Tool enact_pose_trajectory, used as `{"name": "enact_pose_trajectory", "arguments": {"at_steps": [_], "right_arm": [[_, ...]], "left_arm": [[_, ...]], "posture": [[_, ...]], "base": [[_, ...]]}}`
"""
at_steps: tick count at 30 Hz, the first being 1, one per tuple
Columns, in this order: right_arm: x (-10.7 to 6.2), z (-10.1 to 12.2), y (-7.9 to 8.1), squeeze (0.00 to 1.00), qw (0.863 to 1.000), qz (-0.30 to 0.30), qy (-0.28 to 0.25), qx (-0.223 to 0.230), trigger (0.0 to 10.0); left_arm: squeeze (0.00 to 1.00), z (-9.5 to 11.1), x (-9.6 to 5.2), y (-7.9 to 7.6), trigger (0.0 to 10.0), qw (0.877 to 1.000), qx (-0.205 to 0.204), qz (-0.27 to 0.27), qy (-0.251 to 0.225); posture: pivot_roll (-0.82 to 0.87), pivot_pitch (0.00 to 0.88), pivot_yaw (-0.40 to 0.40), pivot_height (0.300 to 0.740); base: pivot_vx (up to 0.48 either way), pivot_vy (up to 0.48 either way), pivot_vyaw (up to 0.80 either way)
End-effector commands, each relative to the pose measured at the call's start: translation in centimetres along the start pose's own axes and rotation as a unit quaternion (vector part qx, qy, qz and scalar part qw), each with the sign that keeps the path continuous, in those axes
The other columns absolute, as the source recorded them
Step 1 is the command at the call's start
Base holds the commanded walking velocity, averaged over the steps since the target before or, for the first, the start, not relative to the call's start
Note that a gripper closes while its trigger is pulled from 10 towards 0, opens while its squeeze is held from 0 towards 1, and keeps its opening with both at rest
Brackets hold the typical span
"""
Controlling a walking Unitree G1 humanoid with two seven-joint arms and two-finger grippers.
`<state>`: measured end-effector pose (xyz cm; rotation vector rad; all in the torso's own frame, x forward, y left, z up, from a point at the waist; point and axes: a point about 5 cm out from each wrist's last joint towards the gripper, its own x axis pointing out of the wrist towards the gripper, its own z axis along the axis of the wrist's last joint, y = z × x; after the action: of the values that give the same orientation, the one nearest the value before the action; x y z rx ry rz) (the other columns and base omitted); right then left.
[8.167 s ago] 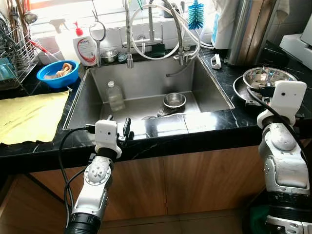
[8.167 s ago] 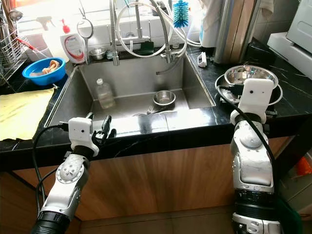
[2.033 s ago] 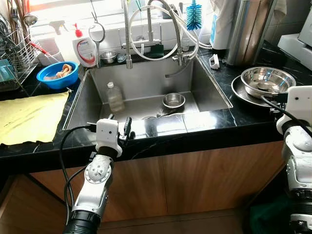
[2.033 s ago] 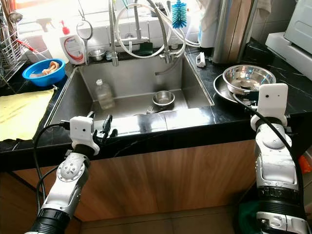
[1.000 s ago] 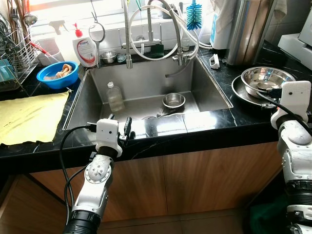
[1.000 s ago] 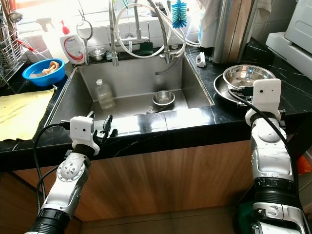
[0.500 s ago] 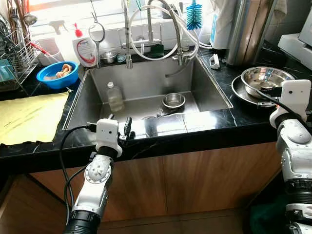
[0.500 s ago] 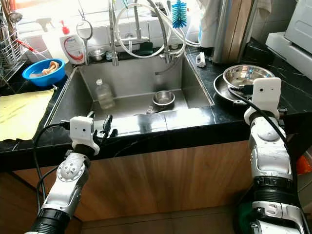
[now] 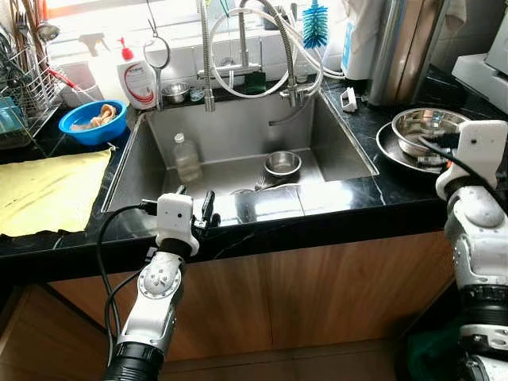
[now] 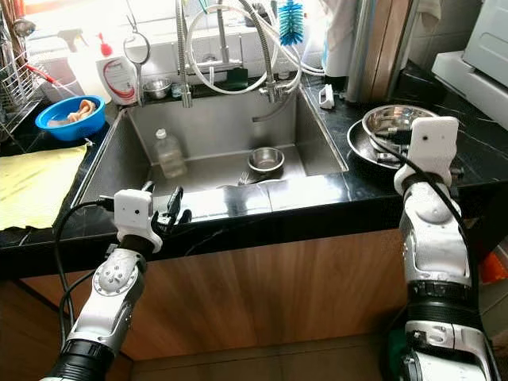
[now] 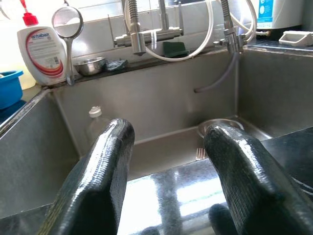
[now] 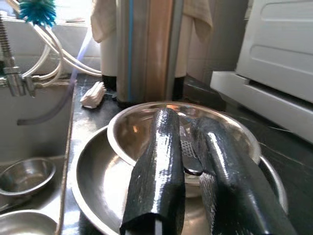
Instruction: Kitchen organization
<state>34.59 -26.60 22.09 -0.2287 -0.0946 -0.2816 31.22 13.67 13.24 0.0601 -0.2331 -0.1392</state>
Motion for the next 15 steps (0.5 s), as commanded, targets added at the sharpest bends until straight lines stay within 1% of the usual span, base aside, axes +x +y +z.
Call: {"name": "enact_pose_trajectory", "arguments": {"at_steps": [1, 6, 8, 10, 13, 15], "right_arm": [[0.1, 1.8, 0.8, 0.00, 0.999, 0.011, -0.043, 0.002, 10.0], [0.1, 2.9, 1.4, 0.00, 0.997, 0.027, -0.073, 0.000, 10.0], [-0.2, 4.5, 2.3, 0.00, 0.991, 0.057, -0.119, -0.010, 10.0], [-0.4, 5.2, 2.9, 0.00, 0.987, 0.082, -0.140, -0.006, 10.0], [-0.6, 5.6, 3.8, 0.00, 0.981, 0.119, -0.153, 0.006, 10.0], [-0.7, 5.3, 4.8, 0.00, 0.976, 0.167, -0.136, 0.026, 10.0]], "left_arm": [[0.00, 0.1, 0.1, 0.3, 10.0, 1.000, 0.011, 0.003, 0.000], [0.00, 0.1, 0.1, 0.5, 10.0, 1.000, 0.012, 0.005, 0.000], [0.00, 0.1, 0.1, 0.5, 10.0, 1.000, 0.012, 0.006, 0.000], [0.00, 0.1, 0.1, 0.4, 10.0, 1.000, 0.012, 0.005, 0.000], [0.00, 0.1, 0.2, 0.3, 10.0, 1.000, 0.011, 0.004, -0.001], [0.00, 0.1, 0.1, 0.3, 10.0, 1.000, 0.010, 0.004, -0.001]], "posture": [[-0.15, 0.000, 0.120, 0.740], [-0.15, 0.000, 0.119, 0.740], [-0.15, 0.000, 0.119, 0.740], [-0.15, 0.000, 0.119, 0.740], [-0.15, 0.000, 0.119, 0.740], [-0.15, 0.000, 0.118, 0.740]], "base": [[0.000, 0.000, 0.00], [0.000, 0.000, 0.00], [0.000, 0.000, 0.00], [0.000, 0.000, 0.00], [0.000, 0.000, 0.00], [0.000, 0.000, 0.00]]}}
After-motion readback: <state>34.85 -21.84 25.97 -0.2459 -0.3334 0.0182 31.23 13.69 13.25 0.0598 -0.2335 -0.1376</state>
